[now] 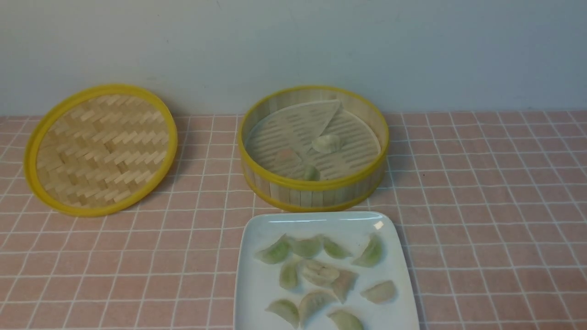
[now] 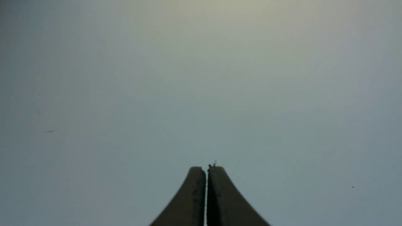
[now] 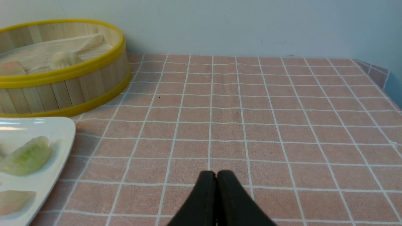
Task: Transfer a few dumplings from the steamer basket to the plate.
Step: Use the left arm to grab a dumpling from the steamer, then use the left arm to put the dumpling into the plate
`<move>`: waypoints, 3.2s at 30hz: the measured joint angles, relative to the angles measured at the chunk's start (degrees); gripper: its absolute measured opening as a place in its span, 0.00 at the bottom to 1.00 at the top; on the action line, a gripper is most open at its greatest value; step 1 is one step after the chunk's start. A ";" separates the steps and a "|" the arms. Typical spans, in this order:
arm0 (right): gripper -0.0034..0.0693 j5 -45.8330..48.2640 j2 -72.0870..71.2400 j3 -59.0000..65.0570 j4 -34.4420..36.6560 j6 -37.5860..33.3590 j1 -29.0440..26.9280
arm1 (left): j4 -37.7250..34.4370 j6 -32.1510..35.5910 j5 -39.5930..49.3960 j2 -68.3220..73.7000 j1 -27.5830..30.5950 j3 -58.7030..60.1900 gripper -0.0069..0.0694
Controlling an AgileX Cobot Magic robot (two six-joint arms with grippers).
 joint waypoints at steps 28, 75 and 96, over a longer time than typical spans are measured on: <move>0.03 15.22 18.55 -31.79 17.72 5.40 7.38 | 5.06 15.41 89.98 84.26 -11.72 -74.56 0.08; 0.03 45.23 53.05 -56.92 19.26 -10.58 9.64 | 8.99 26.99 91.20 138.87 -16.91 -131.78 0.32; 0.03 44.95 53.07 -56.92 23.10 -10.58 9.64 | 3.48 19.78 100.08 105.49 -16.98 -101.88 0.30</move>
